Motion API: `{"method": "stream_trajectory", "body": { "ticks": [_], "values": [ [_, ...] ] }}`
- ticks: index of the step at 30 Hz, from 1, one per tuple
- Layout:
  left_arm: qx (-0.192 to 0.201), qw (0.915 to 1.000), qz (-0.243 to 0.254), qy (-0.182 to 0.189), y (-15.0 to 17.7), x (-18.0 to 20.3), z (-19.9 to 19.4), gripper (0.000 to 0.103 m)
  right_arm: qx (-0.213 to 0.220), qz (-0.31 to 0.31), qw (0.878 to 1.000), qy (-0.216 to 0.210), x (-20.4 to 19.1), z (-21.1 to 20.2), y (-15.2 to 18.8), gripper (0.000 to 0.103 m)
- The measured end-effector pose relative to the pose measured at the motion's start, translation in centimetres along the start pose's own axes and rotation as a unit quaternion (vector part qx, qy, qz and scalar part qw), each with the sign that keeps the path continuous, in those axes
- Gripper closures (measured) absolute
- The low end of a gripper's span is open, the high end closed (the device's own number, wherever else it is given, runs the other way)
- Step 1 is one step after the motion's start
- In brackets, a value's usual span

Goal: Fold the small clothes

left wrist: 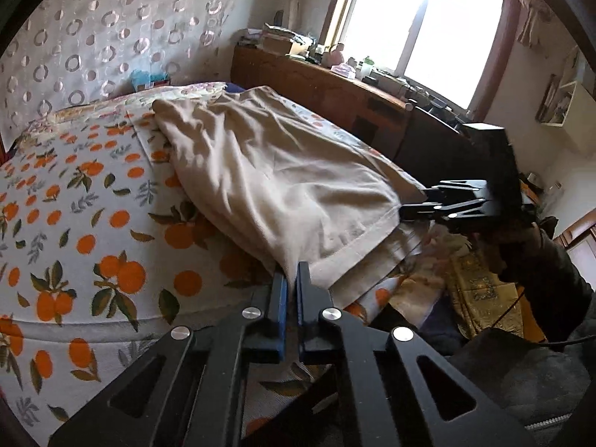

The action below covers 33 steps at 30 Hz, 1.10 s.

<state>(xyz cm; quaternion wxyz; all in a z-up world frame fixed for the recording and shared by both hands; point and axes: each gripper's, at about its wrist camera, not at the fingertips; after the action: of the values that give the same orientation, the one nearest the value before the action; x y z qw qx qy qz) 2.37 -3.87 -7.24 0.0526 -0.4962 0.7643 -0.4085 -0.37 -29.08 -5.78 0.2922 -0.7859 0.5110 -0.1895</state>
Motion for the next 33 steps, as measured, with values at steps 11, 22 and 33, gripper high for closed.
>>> {"method": "stream_trajectory", "body": {
  "ticks": [11, 22, 33],
  "values": [
    [-0.023, 0.9994, -0.009, -0.024, 0.8, -0.8, 1.2, 0.100, -0.002, -0.031, 0.999, 0.023, -1.6, 0.8, -0.3, 0.058],
    [-0.039, 0.9981, -0.029, -0.037, 0.9, -1.9, 2.6, 0.094, 0.011, -0.041, 0.999, 0.008, -1.8, -0.4, 0.6, 0.093],
    [-0.031, 0.9984, -0.014, -0.046, 0.5, -1.2, 3.2, 0.073, 0.064, -0.037, 0.997, 0.022, -2.1, -4.0, 0.7, 0.093]
  ]
}}
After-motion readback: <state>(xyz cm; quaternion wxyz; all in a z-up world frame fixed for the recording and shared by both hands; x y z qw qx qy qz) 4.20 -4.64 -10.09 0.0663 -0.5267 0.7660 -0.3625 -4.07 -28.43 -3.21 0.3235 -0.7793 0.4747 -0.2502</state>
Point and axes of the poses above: each gripper's, at about its wrist camera, not at the fingertips, and z roughly the way its jaws point, x to its right, y to its underside, and after that the axes turned 6 degrees about -z, right-handed
